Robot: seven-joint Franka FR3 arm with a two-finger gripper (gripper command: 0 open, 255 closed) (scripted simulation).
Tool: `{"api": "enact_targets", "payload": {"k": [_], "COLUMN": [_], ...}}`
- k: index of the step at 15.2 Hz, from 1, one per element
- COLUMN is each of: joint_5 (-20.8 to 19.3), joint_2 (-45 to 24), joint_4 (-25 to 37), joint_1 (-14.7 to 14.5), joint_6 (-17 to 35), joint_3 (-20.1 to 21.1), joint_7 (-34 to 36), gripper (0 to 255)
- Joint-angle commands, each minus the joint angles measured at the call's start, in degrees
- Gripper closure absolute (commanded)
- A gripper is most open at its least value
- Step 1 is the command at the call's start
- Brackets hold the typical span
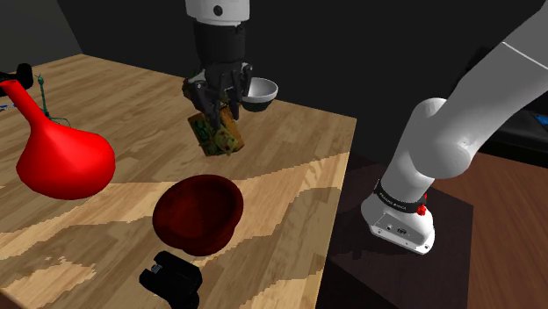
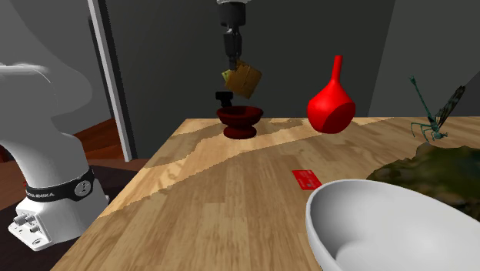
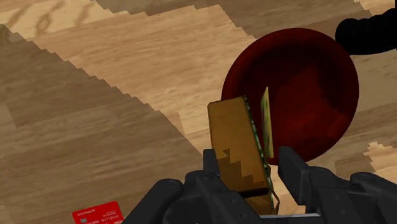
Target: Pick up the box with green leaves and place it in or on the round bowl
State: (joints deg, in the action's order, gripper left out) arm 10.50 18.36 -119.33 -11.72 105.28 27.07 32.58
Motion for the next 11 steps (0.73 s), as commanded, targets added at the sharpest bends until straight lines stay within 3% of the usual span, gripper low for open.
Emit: {"api": "enact_targets", "payload": {"k": [1, 6, 11], "joint_5": [-0.4, -3.3, -3.2], "joint_2": [-1.8, -8.5, -8.6], "joint_4": [2.7, 10.4, 6.6], "joint_1": [-0.7, -2.3, -2.5], "joint_6": [-0.5, -1.4, 2.4], "joint_3": [2.3, 8.5, 8.7], "joint_7": [3.5, 12.7, 12.6], "gripper": [255, 255, 255]}}
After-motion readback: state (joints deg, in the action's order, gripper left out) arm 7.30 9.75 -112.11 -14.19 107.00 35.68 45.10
